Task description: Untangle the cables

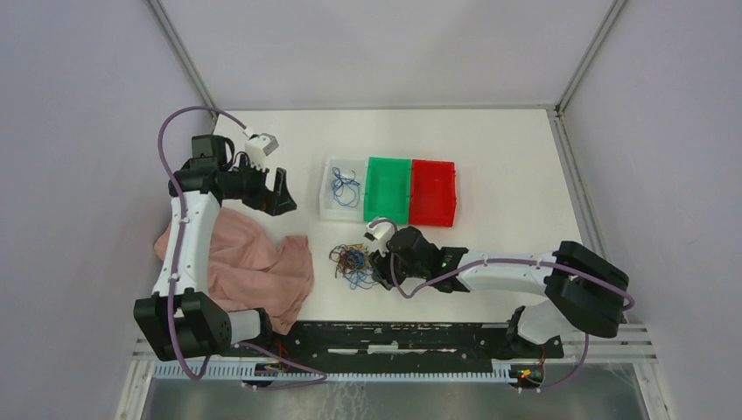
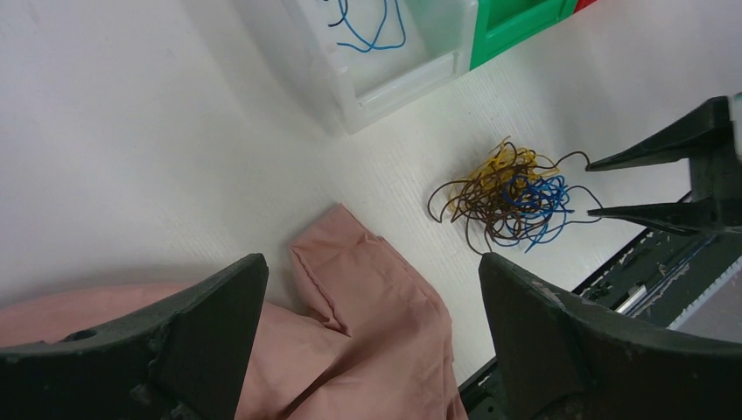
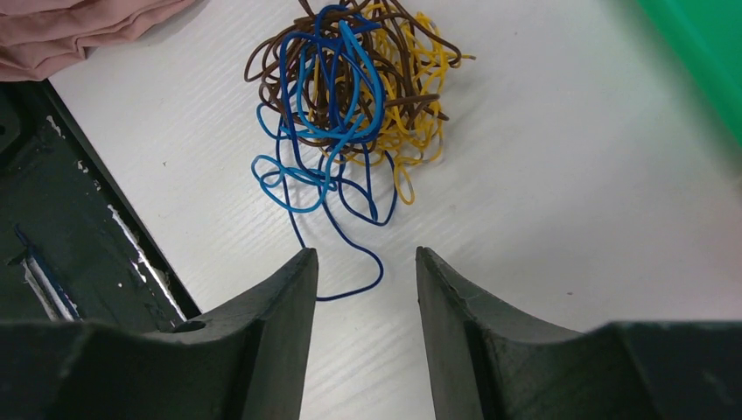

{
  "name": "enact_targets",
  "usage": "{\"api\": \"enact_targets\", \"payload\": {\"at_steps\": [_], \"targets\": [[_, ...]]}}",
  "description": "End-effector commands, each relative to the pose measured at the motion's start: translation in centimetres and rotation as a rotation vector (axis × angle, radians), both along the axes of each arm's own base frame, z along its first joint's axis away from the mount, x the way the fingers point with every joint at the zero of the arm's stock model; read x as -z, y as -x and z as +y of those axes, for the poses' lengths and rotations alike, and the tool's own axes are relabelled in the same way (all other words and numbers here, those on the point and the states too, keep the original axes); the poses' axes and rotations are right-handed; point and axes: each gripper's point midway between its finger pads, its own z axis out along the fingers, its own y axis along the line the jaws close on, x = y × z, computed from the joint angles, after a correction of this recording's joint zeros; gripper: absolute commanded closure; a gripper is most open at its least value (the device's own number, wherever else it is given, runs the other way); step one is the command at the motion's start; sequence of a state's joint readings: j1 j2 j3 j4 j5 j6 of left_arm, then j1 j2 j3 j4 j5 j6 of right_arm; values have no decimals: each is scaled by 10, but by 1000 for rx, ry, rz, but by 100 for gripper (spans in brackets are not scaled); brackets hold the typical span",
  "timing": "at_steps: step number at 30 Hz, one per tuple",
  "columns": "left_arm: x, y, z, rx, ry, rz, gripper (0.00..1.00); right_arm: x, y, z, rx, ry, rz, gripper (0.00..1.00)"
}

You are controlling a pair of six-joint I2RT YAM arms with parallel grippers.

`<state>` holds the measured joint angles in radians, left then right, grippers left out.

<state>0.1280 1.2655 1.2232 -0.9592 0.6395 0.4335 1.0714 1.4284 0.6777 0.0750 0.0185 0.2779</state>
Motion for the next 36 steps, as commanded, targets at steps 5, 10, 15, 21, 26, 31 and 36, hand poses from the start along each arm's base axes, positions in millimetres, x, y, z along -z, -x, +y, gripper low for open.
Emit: {"api": "enact_targets", "payload": {"at_steps": [5, 10, 15, 21, 26, 31, 36], "targets": [[0, 21, -22, 149, 81, 0, 6, 8, 14, 25, -32, -103, 108, 52], [14, 31, -36, 208, 70, 35, 8, -1, 14, 22, -9, -119, 108, 45], [14, 34, -42, 230, 74, 31, 9, -10, 18, 18, 3, -115, 133, 43], [15, 38, -50, 261, 75, 26, 10, 10, 25, 1, 54, -52, 174, 39], [17, 38, -52, 261, 61, 25, 10, 10, 28, 9, 60, -107, 203, 44], [14, 38, -53, 261, 58, 17, 10, 3, 20, 22, 61, -148, 183, 54], [14, 38, -54, 264, 42, 14, 11, -7, 14, 29, 28, -161, 119, 60]]}}
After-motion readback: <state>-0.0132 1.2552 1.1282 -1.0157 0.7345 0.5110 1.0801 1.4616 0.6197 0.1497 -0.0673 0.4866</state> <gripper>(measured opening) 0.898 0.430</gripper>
